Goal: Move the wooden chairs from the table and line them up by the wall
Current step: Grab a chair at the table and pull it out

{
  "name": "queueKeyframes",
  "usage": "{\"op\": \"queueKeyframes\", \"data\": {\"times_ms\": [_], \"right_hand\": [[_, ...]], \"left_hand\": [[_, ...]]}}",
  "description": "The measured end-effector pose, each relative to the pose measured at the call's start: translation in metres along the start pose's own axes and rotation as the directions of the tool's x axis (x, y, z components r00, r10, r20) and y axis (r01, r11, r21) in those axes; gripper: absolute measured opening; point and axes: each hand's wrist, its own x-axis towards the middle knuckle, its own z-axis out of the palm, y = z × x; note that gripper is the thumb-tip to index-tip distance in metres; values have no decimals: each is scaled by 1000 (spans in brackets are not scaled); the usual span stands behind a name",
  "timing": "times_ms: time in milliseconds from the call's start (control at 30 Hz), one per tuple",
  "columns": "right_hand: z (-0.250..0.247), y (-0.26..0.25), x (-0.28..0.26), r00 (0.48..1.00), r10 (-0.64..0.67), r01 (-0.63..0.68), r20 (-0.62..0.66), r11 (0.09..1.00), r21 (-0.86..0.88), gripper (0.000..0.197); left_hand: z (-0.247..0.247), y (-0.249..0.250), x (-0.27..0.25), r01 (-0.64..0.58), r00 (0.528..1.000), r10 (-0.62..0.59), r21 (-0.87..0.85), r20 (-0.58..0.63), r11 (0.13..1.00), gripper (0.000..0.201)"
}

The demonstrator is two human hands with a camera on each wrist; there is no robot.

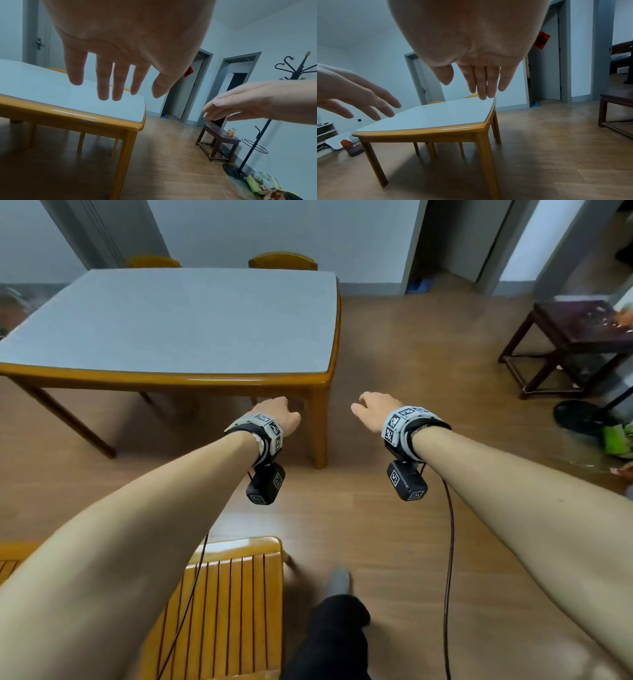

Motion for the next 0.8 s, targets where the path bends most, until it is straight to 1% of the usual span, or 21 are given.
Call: {"op": "queueKeyframes", "data": {"times_ms": [67, 167, 267, 333, 433, 600, 667, 800], "right_hand": [[-6, 3, 51, 1000, -3, 3, 9, 1000, -4, 52], [-22, 1, 134, 998, -47, 47, 40, 999, -15, 52], [-51, -1, 216, 993, -84, 89, 80, 994, -62, 49], [-76, 2, 270, 994, -95, 100, 62, 991, -89, 49], [-114, 15, 343, 995, -90, 93, 36, 993, -71, 50], [-161, 45, 466, 994, -112, 113, 12, 992, -61, 50], [-172, 60, 520, 990, -137, 138, 26, 989, -47, 50], [-200, 93, 630, 980, -179, 178, 85, 984, 12, 51]], "left_hand": [[-7, 11, 48, -2, 1000, 2, 8, -1, 1000, 51], [-23, 22, 129, 8, 1000, -8, 7, 4, 1000, 53], [-52, 27, 204, 34, 999, -35, 34, 16, 999, 52], [-79, 29, 253, 72, 997, -72, 84, -1, 994, 50], [-115, 36, 323, 116, 993, -115, 119, -8, 986, 50], [-156, 69, 443, 126, 992, -125, 102, -17, 987, 51], [-164, 87, 494, 138, 990, -137, 102, -16, 985, 51], [-178, 132, 593, 159, 987, -155, 84, -50, 984, 51]]}}
